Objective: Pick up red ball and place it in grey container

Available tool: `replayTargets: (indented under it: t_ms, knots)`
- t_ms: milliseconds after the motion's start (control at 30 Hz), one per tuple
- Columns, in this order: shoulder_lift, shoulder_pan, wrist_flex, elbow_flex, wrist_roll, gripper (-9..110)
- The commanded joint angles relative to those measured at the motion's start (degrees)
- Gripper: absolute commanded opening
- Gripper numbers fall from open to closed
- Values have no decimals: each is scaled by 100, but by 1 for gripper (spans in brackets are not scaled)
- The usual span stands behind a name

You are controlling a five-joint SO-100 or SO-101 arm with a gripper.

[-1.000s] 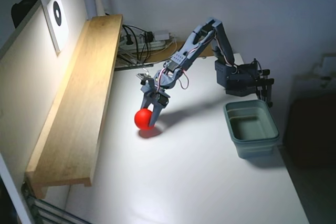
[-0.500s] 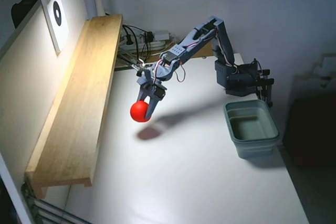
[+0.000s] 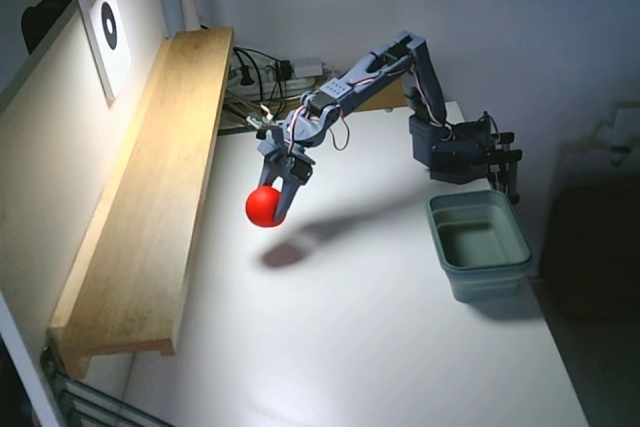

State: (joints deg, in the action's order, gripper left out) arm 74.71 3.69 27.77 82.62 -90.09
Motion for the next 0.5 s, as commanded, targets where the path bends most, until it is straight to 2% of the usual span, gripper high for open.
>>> replayTargets:
  t_ms: [0, 467]
  knots:
    - [986, 65, -38, 236, 9, 23]
    - [2357, 65, 0, 1569, 9, 23]
